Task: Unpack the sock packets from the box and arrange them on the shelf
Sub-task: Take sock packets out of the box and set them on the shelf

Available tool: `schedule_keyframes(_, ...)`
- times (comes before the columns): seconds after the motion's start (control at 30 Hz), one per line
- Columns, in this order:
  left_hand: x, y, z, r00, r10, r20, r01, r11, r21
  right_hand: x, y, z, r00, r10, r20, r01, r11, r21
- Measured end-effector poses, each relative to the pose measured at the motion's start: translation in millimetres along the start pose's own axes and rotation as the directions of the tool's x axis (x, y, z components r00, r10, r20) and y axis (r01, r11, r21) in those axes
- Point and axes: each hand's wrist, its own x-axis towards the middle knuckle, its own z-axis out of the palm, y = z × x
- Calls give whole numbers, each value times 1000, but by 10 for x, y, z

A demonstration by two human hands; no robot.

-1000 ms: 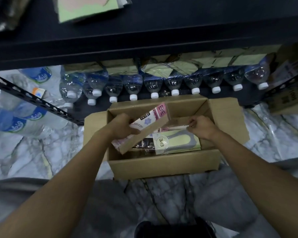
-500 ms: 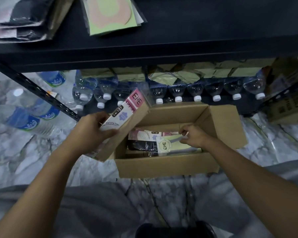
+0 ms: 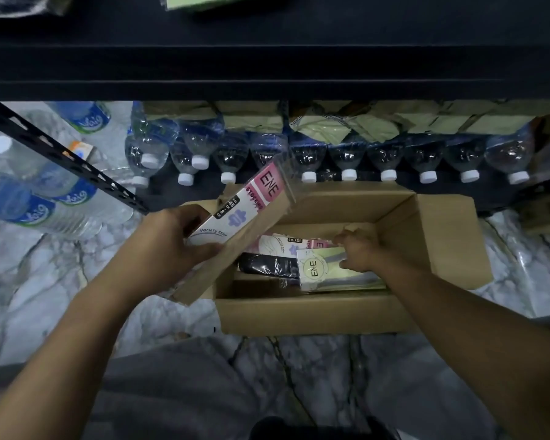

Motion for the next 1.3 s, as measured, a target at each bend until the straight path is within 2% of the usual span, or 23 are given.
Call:
schedule_keyframes(0.13,49,3,14,1000,5,9,-5,1000,22,66,29,98,998,-13,65,17,998,-56)
schedule_keyframes(0.5,117,53,48,1000,11,16,-10,1000,-12,34,98,111,1000,-16,24,18,997,-74)
schedule_keyframes(0.53,114,51,48,1000,10,17,-10,1000,-14,34,116,104,999,-17,29,18,999,-47)
schedule_keyframes(0.63,111,55,28,1000,0,4,0,1000,-8,10,187,86,993,-52,108,31,982,185)
schedule_keyframes(0.73,121,55,3,1000,4,-9,-4,1000,17,-100,177,56,979,-105,176,59,967,249)
schedule_keyframes(0.87,126,52,-17,1000,17,-21,-17,1000,0,-178,162,108,984,-131,124,104,973,205)
schedule_keyframes(1.03,123,29,-23,999,23,-39,-24,999,-27,-137,195,93,988,-139,61,120,961,248)
schedule_keyframes(1.3,101,60,-126,998,6,-56,-10,996,-84,-381,54,-495,994,-92,-51,105,862,497)
